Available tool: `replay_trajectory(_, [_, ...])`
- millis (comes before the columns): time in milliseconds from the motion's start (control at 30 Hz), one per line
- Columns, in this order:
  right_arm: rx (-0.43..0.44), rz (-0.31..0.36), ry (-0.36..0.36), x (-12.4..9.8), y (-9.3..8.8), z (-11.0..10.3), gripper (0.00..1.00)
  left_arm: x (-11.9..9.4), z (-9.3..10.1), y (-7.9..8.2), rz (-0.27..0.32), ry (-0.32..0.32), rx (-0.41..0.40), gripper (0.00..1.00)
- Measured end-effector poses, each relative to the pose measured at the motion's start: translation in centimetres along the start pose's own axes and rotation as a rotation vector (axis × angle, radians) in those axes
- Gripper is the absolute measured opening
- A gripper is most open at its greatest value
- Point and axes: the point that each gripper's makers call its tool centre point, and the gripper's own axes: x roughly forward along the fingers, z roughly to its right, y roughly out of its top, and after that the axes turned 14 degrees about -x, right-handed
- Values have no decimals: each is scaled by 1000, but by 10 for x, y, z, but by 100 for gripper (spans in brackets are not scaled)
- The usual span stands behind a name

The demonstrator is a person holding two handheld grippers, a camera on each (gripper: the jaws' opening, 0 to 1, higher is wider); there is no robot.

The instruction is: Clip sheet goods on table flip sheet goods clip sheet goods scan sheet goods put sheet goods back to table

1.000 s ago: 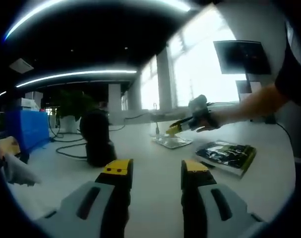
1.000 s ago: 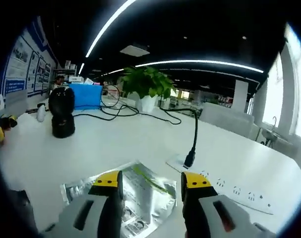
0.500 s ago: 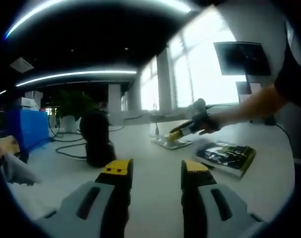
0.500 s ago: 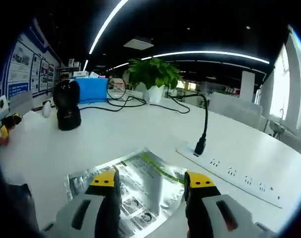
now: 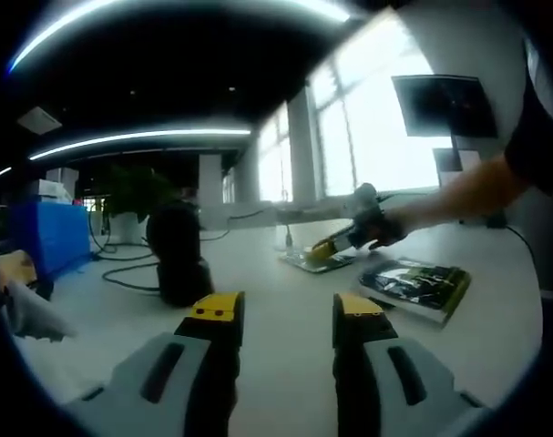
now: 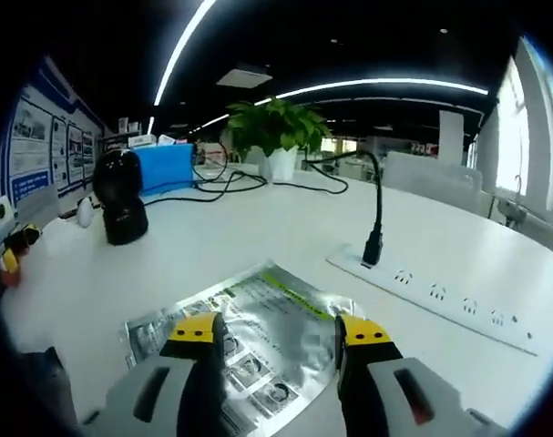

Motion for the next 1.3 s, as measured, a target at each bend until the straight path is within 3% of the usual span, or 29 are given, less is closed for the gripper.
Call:
replay_trajectory(667, [15, -6, 1, 0, 1, -7, 48, -1, 0, 1, 4, 1, -7, 31])
replay_trajectory(733, [-49, 36, -4, 0, 11, -7, 54, 0, 1, 1, 4, 0, -6, 31])
replay_trajectory(800, [13, 89, 0, -2, 23, -10, 56, 0, 1, 1, 3, 1, -6, 31])
replay_trajectory(933, [-44, 91, -26, -6, 34, -6, 53, 0, 1, 1, 2, 0, -6, 31])
replay_trajectory(1300, [26, 165, -36, -36, 60, -9, 53, 1, 2, 1, 1, -10, -13, 31])
